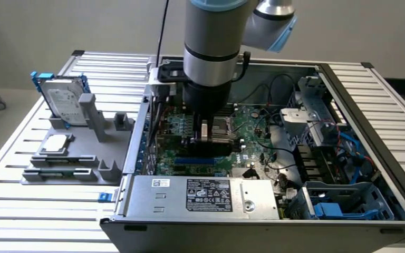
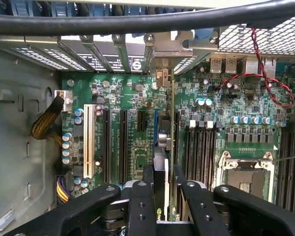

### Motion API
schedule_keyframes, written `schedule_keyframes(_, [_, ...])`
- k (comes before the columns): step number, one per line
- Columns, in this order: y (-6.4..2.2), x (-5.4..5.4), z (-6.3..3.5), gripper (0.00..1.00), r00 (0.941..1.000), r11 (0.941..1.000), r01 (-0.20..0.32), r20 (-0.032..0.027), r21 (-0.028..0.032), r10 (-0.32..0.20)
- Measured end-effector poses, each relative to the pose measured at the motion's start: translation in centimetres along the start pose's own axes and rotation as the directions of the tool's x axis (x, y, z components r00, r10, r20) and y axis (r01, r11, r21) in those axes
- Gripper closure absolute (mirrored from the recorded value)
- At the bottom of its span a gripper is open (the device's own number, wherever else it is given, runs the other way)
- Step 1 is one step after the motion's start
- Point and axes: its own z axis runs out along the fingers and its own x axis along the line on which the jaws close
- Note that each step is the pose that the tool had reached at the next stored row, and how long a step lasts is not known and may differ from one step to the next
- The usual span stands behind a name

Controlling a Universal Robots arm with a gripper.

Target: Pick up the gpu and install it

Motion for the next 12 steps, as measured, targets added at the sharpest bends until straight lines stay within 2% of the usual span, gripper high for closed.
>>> schedule_keyframes(12, [0.13,0.27,0.44,0.74,1.0000,1.0000,0.000,0.0003,-0.0044,0.000])
